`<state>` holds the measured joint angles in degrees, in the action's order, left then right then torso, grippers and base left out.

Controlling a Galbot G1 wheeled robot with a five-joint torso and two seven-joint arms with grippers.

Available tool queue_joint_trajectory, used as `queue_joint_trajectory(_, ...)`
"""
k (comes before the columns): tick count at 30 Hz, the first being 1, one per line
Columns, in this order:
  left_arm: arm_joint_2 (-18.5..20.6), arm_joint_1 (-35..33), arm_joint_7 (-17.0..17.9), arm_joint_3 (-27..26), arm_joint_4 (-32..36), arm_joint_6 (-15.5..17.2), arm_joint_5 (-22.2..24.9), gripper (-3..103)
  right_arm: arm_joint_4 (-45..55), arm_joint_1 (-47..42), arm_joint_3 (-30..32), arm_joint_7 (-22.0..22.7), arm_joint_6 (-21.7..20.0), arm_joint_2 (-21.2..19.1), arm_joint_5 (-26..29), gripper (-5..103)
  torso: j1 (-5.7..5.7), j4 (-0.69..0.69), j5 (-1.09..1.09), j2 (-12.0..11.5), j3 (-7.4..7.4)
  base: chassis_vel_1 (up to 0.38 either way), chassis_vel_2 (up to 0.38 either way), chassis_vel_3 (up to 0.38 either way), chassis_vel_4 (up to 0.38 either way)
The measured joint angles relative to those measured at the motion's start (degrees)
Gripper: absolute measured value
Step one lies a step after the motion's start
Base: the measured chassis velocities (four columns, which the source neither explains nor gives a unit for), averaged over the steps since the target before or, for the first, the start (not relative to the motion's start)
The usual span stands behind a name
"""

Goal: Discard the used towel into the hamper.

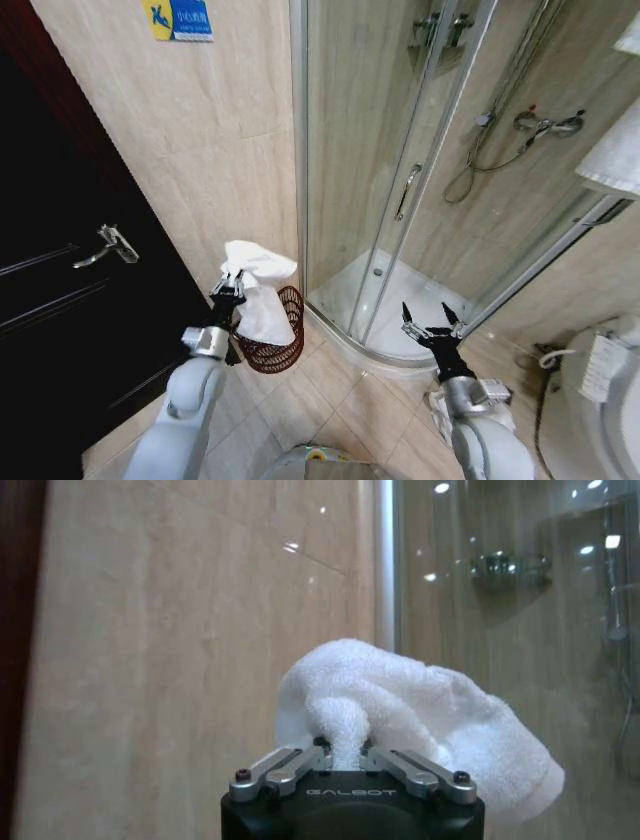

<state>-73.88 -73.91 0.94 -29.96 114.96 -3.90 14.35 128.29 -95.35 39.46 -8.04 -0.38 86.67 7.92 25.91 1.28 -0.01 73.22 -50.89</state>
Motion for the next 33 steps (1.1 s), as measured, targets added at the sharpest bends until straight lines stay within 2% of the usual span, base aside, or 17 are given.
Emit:
queue_joint_trajectory(8,2.53,10.17,0.36,5.05,-7.98,-0.13,1.26,6,-0.91,-0.24,0.78,0.01,0.06,-0.38,-0.50,100,0.00,0.00,0.00,0.00,0.00,0.000,0.000,0.000,0.000)
queue_joint_trajectory(16,4.45,17.96,0.28,6.74,-15.31,-0.56,3.37,6,-2.04,-0.03,1.27,0.14,0.10,-0.44,-0.65,100,0.00,0.01,0.01,0.00,0.00,0.000,0.000,0.000,0.000)
queue_joint_trajectory(25,5.20,19.84,-0.62,6.63,-22.25,-2.09,3.29,6,-3.62,0.80,0.79,0.27,0.10,-0.76,-1.48,100,0.00,-0.01,0.00,0.00,0.00,0.000,0.000,0.000,0.000)
queue_joint_trajectory(33,5.31,21.98,-1.07,6.73,-28.15,-4.29,-0.80,6,-4.38,0.71,0.47,0.28,0.40,-0.87,-1.91,100,0.00,0.00,0.01,0.00,0.00,0.000,0.000,0.000,0.000)
